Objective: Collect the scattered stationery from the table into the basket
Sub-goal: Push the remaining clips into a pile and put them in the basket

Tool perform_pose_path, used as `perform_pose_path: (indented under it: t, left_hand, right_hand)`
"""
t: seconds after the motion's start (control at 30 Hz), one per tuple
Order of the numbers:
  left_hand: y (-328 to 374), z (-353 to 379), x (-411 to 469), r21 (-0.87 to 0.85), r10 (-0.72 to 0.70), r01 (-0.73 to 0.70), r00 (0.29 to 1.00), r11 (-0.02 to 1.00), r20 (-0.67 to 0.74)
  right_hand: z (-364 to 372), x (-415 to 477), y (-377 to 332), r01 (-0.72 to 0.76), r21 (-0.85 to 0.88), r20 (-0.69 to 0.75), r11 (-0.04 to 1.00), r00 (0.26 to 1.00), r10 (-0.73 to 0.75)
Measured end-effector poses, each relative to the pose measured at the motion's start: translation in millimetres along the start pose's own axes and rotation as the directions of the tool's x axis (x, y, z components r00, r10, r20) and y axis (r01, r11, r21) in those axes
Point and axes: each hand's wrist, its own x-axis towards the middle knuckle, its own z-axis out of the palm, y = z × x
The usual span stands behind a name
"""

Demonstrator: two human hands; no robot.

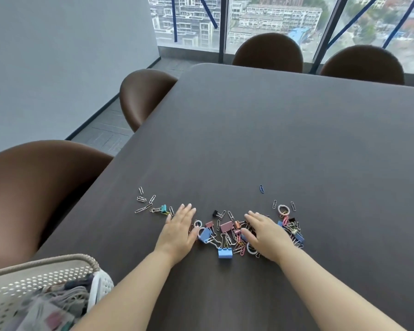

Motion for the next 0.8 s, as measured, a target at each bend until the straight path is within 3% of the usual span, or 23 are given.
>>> perform_pose_path:
  t: [0.1,0.2,0.33,0.47,0.6,0.8]
  left_hand:
    - [-21,-16,16,0.083,-0.170,0.178,0.981,0.981,-0.088]
    - [-43,-34,38,0.103,-0.367,0.383,0.918,0.918,-0.148]
    - [-78,-46,65,0.062,-0.510,0.517,0.854,0.854,-0.100]
    - [-84,-29,70,0.061,-0.441,0.444,0.896,0.894,-0.059]
    - [-48,-7,59,0.075,-0.211,0.214,0.976,0.974,-0.049]
    - [5,17,31,0.051,0.046,-0.050,0.996,0.997,0.079]
  right_hand:
    - [-5,13,-14,0.012,-0.016,-0.095,1.000,0.995,-0.014]
    - [-2,39,-24,0.025,-0.028,-0.075,0.999,0.997,-0.028]
    - [-2,70,-20,0.015,-0.026,-0.101,1.000,0.995,-0.017]
    - [-8,87,2,-0.065,-0.047,-0.181,0.997,0.982,0.056]
    - [-9,95,24,-0.216,-0.065,-0.105,0.974,0.972,0.208]
    - [-6,61,27,-0.053,-0.042,0.023,0.998,0.998,0.054]
